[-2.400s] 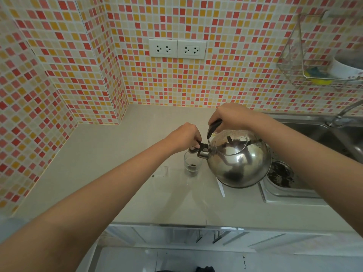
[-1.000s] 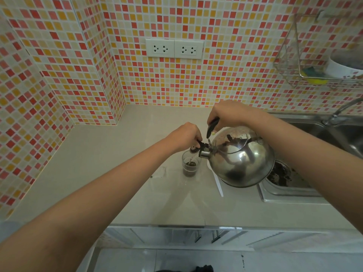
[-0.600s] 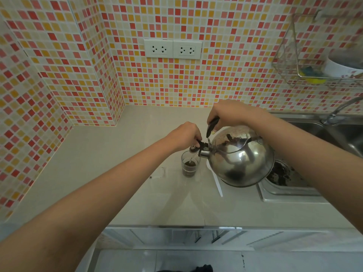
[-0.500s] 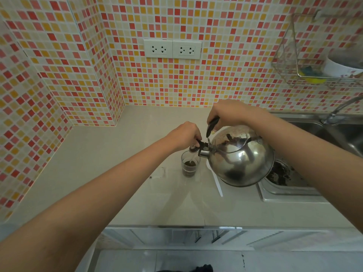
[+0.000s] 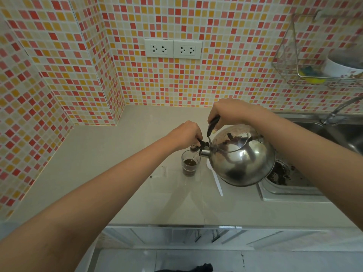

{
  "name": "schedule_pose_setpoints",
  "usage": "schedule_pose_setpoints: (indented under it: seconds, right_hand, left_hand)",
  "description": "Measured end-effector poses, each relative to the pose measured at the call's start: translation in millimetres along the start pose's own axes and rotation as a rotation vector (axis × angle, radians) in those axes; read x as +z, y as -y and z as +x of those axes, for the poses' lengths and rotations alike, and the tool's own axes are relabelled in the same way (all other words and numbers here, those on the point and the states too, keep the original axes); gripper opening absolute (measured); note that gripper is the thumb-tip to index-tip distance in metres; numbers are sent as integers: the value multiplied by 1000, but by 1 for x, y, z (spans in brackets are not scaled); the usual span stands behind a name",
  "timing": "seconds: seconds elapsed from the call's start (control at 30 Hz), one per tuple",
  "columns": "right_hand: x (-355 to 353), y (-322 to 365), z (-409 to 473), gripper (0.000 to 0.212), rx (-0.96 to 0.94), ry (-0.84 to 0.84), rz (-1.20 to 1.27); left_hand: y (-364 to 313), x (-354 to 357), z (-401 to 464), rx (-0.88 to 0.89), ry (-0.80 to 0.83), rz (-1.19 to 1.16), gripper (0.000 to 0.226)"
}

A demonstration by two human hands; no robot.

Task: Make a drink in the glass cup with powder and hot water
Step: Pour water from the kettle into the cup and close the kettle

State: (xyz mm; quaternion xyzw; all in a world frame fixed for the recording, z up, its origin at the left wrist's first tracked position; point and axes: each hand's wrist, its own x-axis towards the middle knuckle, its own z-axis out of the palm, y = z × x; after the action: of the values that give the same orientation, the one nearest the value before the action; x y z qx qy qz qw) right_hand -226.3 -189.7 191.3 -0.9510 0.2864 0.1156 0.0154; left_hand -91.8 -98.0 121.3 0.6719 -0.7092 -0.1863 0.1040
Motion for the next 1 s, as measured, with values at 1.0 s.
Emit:
schedule_pose_setpoints:
  seconds: [1.0]
  right_hand:
    - [-1,1,-2,15,13,10,18]
  left_hand:
    - [-4,1,-1,-9,2,9,29]
